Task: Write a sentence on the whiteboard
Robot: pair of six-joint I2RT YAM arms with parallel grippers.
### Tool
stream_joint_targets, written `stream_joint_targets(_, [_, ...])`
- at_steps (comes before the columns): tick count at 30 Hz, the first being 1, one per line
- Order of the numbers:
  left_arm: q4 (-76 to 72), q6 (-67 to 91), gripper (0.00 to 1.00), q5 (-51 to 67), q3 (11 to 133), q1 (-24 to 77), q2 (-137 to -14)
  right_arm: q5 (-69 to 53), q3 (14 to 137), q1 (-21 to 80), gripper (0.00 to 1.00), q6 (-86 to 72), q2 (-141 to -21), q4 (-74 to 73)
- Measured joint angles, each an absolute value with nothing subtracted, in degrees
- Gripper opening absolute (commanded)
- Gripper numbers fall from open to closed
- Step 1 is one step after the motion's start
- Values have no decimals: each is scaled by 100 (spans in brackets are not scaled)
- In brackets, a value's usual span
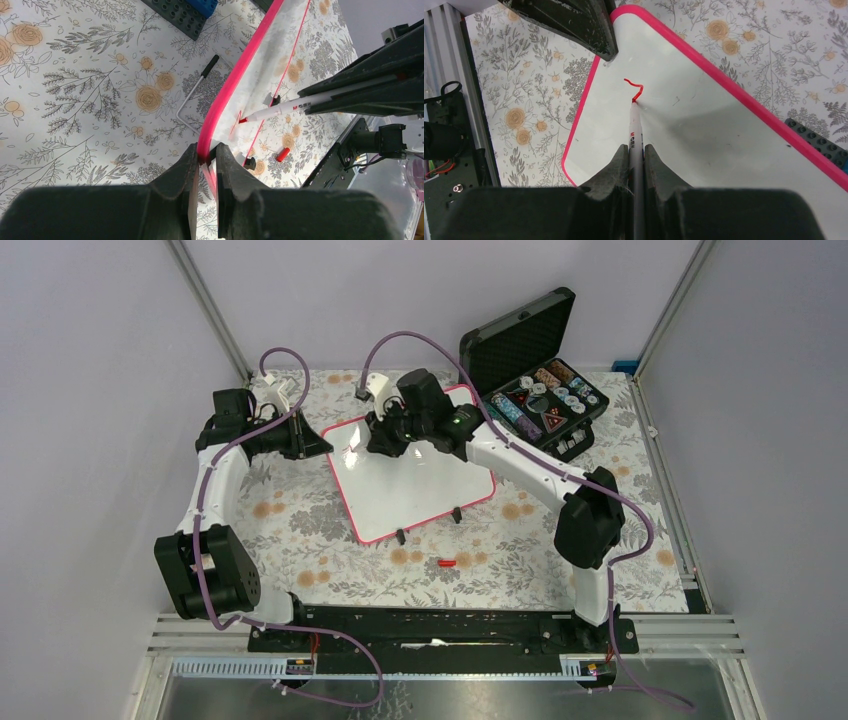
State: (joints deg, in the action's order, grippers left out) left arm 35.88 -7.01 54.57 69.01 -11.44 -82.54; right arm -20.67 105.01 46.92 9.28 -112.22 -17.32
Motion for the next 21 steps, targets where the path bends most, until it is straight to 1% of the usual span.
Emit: stream_joint_targets(21, [3588, -703, 0, 5424, 6899, -1142, -8254, -2145, 9725, 4967, 0, 965, -11052, -1739])
